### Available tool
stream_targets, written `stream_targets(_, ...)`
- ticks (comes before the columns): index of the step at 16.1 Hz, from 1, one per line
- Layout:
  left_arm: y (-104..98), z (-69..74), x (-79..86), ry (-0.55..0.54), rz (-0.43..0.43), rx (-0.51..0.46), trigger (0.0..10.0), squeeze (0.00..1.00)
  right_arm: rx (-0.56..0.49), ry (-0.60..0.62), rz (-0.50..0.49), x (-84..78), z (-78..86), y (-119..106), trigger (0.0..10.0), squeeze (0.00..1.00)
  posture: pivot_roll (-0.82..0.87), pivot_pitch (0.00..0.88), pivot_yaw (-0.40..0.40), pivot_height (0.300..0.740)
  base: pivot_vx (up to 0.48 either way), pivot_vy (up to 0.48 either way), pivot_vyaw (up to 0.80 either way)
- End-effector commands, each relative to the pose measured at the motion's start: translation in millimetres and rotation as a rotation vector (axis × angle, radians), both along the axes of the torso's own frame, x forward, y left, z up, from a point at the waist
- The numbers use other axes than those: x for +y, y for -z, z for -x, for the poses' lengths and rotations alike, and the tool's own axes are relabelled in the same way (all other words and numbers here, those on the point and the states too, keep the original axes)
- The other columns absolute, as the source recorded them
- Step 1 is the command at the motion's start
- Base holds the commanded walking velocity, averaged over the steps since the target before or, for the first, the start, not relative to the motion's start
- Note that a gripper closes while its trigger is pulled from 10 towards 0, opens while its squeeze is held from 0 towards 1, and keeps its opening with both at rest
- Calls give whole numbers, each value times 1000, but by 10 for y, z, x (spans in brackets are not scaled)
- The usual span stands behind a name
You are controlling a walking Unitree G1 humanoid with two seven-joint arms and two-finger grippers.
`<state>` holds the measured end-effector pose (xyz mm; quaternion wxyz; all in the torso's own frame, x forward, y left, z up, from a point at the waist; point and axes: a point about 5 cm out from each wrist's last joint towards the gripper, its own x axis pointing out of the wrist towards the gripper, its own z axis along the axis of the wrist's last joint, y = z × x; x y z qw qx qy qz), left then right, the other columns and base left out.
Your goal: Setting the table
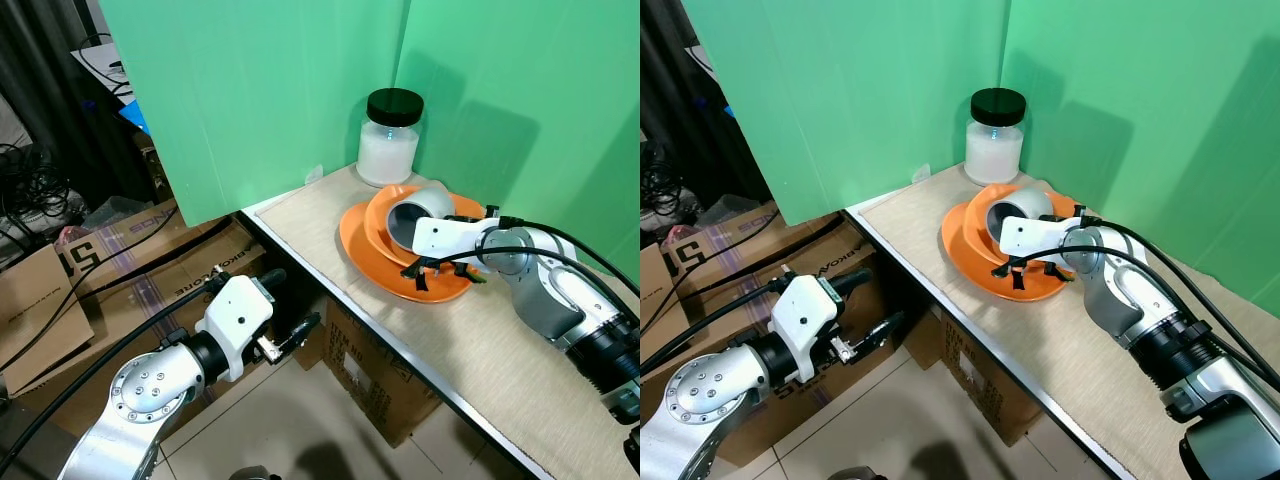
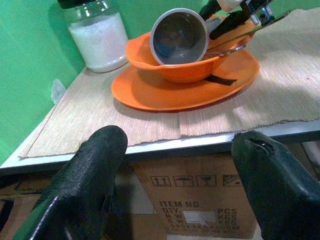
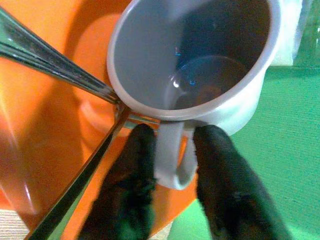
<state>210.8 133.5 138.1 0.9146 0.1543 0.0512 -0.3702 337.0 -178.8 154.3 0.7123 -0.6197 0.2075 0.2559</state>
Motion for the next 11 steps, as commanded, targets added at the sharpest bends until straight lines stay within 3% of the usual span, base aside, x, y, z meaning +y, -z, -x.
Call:
stream_targets(1, -3, -14, 8, -1, -13, -8, 10000, 0, 14, 18, -4, -29, -5, 0, 0, 0, 55, 0, 7, 740, 0, 0, 0)
stream_targets(11, -3, -50, 15, -2, -22, -18, 10000, 0, -3, 25, -61, -11, -9, -88, 0, 0, 48, 0, 13, 740, 0, 0, 0)
